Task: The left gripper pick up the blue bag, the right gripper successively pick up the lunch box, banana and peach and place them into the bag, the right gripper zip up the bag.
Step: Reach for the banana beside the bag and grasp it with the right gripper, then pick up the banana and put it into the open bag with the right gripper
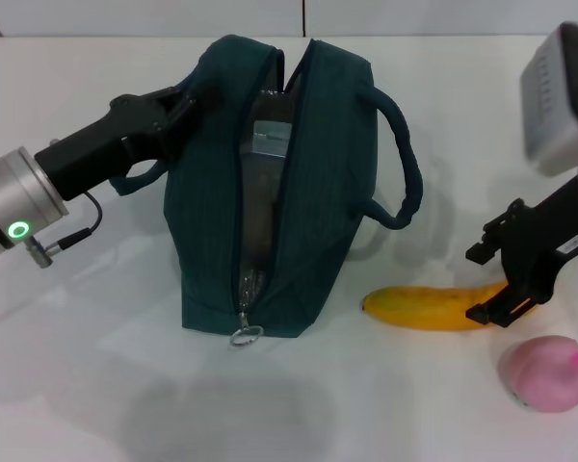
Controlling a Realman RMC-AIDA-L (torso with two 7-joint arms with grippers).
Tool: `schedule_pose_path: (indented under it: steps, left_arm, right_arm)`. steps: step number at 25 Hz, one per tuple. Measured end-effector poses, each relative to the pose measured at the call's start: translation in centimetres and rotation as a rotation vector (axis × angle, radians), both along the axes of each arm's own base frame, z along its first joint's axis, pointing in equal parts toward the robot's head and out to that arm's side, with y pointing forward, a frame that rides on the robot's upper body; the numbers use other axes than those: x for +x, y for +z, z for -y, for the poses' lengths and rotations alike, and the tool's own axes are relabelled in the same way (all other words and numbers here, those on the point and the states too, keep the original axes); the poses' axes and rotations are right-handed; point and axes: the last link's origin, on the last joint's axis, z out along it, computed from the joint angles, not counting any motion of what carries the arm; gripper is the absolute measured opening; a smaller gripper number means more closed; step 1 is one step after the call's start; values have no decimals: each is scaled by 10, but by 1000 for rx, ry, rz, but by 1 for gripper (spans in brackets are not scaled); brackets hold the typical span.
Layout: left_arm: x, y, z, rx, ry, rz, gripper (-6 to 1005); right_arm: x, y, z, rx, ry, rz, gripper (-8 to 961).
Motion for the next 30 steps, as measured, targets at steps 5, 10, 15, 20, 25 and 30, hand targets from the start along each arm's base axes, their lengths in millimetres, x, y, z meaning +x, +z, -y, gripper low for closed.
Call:
schedule_pose_path:
  steps: [5, 10, 15, 20, 25, 30]
  left_arm:
    - [0, 0, -1, 1, -1, 0, 39]
    - [2, 0, -2, 0, -7, 1, 39]
    - [4, -1, -3, -1, -10, 2, 39]
    - [4, -2, -2, -2, -10, 4, 39]
    - [4, -2, -2, -2, -10, 4, 39]
    - [3, 0, -1, 6, -4, 10, 39]
  right_arm:
    - [4, -16, 0, -22, 15, 49, 766]
    - [7, -27, -2, -26, 22, 79, 765]
    - [8, -34, -2, -29, 40, 93, 762]
    - [6, -35, -3, -21, 50, 88, 708]
    - [7, -35, -4, -13, 50, 81, 562]
    - [4, -29, -7, 8, 46, 44, 486]
